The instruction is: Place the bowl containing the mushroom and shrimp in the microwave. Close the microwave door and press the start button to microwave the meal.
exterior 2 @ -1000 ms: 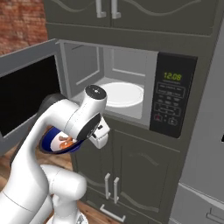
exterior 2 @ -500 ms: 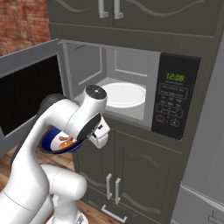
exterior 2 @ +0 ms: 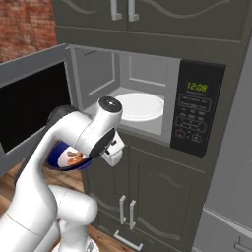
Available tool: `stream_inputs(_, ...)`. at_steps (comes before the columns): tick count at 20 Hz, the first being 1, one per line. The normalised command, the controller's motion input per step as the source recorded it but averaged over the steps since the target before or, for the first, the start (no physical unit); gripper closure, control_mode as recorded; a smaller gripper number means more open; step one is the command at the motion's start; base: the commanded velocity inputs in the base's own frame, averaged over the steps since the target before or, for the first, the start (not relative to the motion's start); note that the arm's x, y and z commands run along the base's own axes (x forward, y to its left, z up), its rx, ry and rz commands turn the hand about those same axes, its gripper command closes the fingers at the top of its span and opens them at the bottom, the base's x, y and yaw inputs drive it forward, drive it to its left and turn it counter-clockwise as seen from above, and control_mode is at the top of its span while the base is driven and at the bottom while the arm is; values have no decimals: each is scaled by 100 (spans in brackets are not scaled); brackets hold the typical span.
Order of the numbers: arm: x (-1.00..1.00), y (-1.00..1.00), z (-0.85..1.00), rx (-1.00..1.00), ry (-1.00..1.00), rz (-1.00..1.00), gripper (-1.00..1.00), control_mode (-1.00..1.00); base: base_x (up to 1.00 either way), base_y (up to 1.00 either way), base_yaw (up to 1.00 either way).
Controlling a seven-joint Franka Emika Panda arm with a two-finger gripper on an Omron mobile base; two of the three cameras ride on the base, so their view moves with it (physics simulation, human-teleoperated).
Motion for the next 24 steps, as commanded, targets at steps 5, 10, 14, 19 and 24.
stream_inputs(5,4,0,0,19,-14,0,100,-100,0,0,0)
stream_inputs(10,0,0,0,16,-15,-2,100,-100,0,0,0)
stream_inputs(14,0,3,0,5,-6,-15,100,-100,0,0,0)
stream_inputs(19,4,14,0,0,0,-26,100,-100,0,0,0)
stream_inputs(24,3,18,3,1,-1,-25,100,-100,0,0,0)
